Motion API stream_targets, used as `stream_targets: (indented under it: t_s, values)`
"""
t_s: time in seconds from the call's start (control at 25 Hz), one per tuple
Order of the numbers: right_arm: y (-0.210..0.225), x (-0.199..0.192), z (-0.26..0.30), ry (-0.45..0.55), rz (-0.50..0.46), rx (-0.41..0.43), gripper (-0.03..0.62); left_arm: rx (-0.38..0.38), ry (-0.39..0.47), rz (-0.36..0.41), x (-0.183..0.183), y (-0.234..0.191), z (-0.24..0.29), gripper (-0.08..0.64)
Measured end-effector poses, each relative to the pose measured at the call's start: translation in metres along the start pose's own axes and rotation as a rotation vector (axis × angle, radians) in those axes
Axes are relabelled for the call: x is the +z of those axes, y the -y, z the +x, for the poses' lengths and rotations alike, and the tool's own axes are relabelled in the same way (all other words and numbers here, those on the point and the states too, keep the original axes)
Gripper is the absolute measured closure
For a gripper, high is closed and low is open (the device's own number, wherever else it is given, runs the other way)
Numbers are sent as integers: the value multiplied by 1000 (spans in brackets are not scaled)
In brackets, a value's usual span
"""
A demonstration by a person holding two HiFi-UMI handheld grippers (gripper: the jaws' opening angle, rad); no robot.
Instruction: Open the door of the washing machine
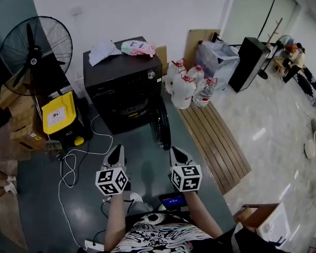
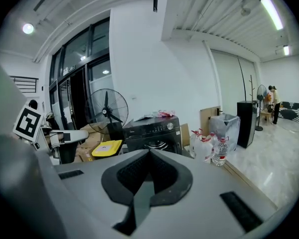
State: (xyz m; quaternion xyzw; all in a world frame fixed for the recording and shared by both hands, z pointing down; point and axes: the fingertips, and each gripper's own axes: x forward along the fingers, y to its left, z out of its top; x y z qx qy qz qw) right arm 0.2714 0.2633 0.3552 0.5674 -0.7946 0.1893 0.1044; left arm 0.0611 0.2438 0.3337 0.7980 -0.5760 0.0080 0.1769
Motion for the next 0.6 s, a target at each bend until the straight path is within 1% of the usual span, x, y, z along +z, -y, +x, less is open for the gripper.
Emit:
stream_targets:
  t_s: [0.24, 0.36, 0.6]
  values:
    - [1, 8, 12, 4, -9, 15, 591, 22, -2, 36, 2, -3, 9, 541]
    - [1, 9, 18, 7, -6, 20, 591, 38, 12, 37, 1, -7, 12, 558]
    - [-1, 8, 2, 5, -3, 25, 591, 30, 19, 37, 6, 3, -3, 558]
